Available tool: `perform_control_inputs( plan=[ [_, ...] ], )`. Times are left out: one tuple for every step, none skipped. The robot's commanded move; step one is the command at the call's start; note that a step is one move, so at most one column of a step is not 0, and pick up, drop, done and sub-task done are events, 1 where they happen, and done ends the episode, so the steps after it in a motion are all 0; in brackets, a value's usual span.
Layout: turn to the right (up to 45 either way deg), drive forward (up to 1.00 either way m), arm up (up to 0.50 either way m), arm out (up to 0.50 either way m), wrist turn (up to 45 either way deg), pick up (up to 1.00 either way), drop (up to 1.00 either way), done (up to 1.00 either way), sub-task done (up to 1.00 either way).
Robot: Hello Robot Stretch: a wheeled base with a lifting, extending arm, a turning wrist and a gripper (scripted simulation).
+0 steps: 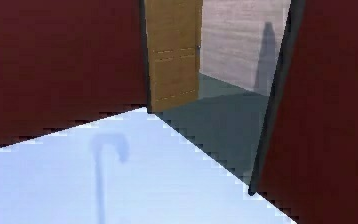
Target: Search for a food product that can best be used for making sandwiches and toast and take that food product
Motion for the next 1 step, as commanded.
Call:
perform_control_inputs(
  plan=[
    [0.0, 1.0, 0.0, 0.0, 0.0, 0.0, 0.0, 0.0, 0.0]
  ],
)
